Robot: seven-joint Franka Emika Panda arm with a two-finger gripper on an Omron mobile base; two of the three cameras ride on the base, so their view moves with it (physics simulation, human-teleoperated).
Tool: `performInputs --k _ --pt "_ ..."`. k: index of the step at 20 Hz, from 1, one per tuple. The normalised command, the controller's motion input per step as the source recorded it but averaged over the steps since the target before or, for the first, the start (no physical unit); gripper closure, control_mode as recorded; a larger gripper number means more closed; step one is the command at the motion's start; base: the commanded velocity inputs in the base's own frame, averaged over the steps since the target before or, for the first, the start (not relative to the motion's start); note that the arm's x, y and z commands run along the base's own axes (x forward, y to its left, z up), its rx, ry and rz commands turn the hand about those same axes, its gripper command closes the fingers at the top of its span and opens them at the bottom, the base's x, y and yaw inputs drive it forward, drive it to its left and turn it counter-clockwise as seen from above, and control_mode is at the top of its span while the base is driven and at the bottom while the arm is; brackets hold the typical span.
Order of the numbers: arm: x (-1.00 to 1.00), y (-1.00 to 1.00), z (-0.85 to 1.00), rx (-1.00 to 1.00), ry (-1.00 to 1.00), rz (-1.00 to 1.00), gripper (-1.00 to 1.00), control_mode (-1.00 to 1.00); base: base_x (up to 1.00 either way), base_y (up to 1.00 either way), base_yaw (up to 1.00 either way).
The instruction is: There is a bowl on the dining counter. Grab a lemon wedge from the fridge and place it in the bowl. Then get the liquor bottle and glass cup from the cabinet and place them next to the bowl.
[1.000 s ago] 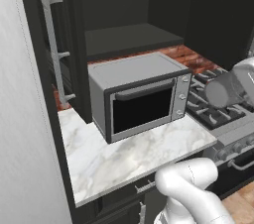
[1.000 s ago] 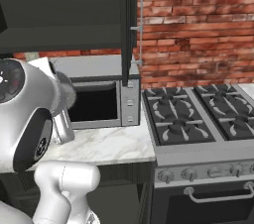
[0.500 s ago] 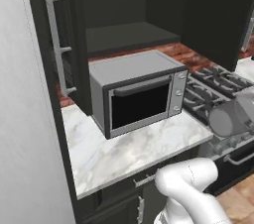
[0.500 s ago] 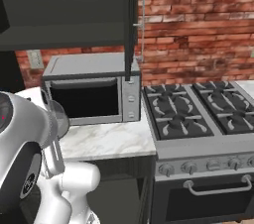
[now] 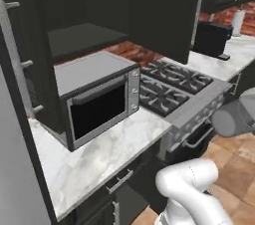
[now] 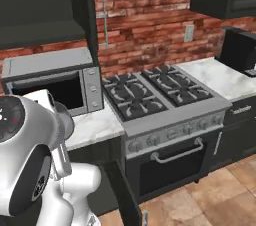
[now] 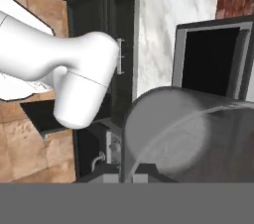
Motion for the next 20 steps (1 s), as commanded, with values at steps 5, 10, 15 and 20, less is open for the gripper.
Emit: performInputs --k 5,10,15,20 --pt "0.0 0.0 0.0 0.0 0.0 0.0 1.0 1.0 0.0 0.0 -0.73" --pt "0.0 0.0 0.0 0.0 0.0 0.0 1.0 1.0 0.0 0.0 -0.74" --pt "0.0 0.0 0.0 0.0 0.0 0.0 1.0 1.0 -0.02 0.0 -0.75" --pt "0.0 0.0 0.0 0.0 0.0 0.0 1.0 1.0 -0.03 -0.02 -0.73"
